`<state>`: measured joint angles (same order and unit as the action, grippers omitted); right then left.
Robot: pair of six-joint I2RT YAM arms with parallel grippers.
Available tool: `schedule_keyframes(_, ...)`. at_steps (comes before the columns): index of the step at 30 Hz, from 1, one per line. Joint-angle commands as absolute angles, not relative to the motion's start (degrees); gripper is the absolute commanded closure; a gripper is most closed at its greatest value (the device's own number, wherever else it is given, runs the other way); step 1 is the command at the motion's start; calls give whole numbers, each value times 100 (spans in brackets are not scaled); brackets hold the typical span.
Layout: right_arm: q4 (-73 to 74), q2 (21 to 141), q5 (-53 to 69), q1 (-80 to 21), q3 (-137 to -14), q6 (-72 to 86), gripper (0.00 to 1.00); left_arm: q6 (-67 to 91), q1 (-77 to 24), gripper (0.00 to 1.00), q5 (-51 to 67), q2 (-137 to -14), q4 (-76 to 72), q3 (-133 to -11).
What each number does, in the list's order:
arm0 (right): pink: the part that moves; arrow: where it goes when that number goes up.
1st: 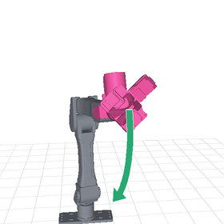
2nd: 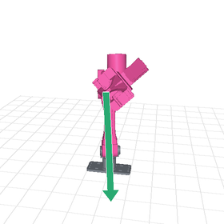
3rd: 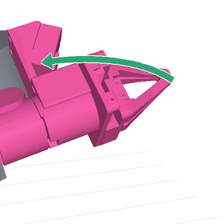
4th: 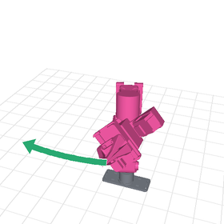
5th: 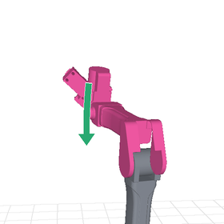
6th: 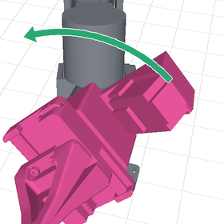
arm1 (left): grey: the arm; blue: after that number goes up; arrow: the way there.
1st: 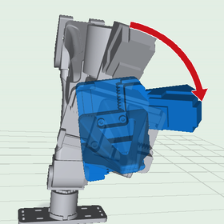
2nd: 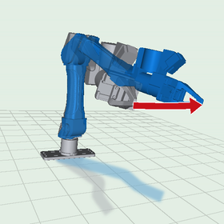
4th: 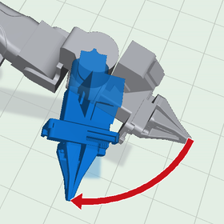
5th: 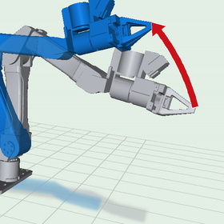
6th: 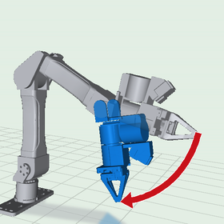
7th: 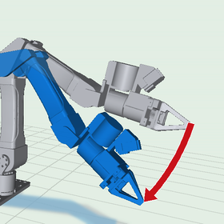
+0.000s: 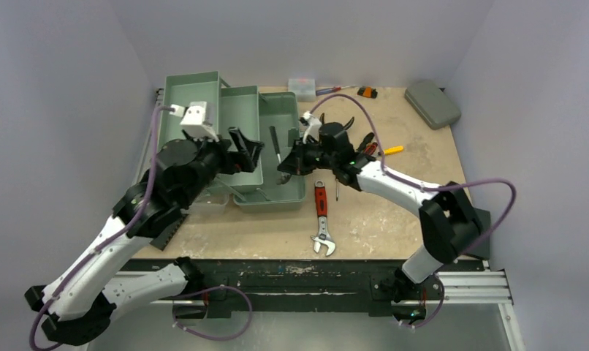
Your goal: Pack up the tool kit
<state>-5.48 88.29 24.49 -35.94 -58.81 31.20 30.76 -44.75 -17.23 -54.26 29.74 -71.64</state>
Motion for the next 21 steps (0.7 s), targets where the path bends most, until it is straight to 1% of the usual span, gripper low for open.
schedule_keyframes(1,-665,9446,2006,-3990,-6803,3165,99,2369,-4488,9,-2994,-5054,3899,-7093)
schedule_keyframes(4,-589,9708,1528,-4089,-6941,3193,96,2256,-4486,8,-3181,-4795,4285,-7040)
schedule_keyframes(7,-546,9756,1070,-4137,-6872,3224,94,2276,-4489,6,-3092,-4540,4389,-6870)
schedule_keyframes(10,-584,9752,840,-4152,-6738,3264,84,2249,-4490,5,-2784,-4387,4505,-6786)
schedule_keyframes(11,-588,9741,798,-4154,-6714,3280,79,2215,-4489,5,-2710,-4365,4592,-6812)
schedule_keyframes(12,-605,9724,766,-4152,-6681,3299,72,2170,-4492,5,-2687,-4349,4698,-6842)
schedule_keyframes(13,-634,9704,746,-4162,-6637,3305,69,2111,-4489,5,-2696,-4343,4810,-6887)
schedule_keyframes(17,-607,9460,517,-4166,-6511,3206,67,1864,-4489,5,-2976,-4241,5242,-6974)
schedule_keyframes(21,-295,9087,338,-4160,-6495,3054,59,1727,-4488,5,-3023,-3999,5240,-6774)
